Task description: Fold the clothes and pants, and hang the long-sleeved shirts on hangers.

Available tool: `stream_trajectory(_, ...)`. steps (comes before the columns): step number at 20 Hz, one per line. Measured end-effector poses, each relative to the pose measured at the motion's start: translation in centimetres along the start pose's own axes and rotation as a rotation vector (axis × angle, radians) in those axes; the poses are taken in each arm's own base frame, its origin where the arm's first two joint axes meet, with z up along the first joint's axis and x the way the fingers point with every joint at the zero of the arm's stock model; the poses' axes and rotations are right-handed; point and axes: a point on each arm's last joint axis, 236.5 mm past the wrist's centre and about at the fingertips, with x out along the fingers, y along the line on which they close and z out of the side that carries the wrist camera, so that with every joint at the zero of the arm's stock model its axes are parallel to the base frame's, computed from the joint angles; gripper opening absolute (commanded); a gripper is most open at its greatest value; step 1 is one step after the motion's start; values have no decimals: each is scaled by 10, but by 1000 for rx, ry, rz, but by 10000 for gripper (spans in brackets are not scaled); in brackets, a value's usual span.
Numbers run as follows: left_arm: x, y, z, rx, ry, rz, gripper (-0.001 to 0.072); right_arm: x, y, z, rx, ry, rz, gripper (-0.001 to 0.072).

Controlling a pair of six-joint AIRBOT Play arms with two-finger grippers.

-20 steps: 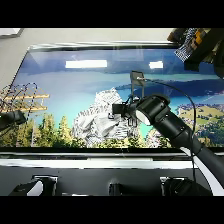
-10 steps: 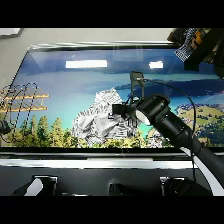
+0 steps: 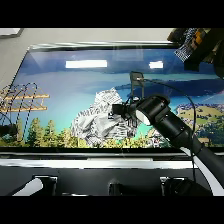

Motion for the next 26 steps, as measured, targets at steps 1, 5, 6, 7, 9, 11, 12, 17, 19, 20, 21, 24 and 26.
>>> stream_trajectory(1, 7, -1, -1, 10, 16, -7, 681, 0, 0, 0, 0, 0, 0, 31)
stream_trajectory(5, 26, -6, -7, 55, 65, -32, 680, 0, 0, 0, 0, -2, 1, 31)
stream_trajectory(6, 31, -8, -8, 63, 73, -45, 680, 0, 0, 0, 0, -2, 1, 31)
stream_trajectory(7, 34, -11, -9, 70, 82, -57, 679, 0, 0, 1, 0, -2, 1, 31)
stream_trajectory(9, 42, -17, -11, 78, 99, -83, 679, 0, 0, 1, 0, -2, 1, 31)
stream_trajectory(11, 48, -20, -13, 81, 114, -98, 679, 0, 0, 1, 0, -2, 1, 31)
stream_trajectory(12, 50, -22, -14, 82, 120, -105, 679, 0, 0, 1, 0, -2, 1, 31)
stream_trajectory(17, 62, -26, -19, 85, 149, -126, 483, 0, 0, 0, 3, -2, 0, 31)
stream_trajectory(19, 66, -28, -21, 88, 162, -132, 389, 0, 0, 0, 3, -2, 0, 31)
stream_trajectory(20, 67, -29, -22, 87, 166, -137, 389, 0, 0, 0, 3, -2, 0, 31)
stream_trajectory(21, 69, -30, -23, 84, 171, -142, 389, 0, 0, 0, 3, -2, 0, 31)
stream_trajectory(24, 72, -32, -25, 84, 185, -150, 267, 0, 0, 0, 3, -1, 0, 31)
stream_trajectory(26, 74, -34, -27, 82, 193, -158, 157, 0, 0, 0, 2, -1, 0, 31)
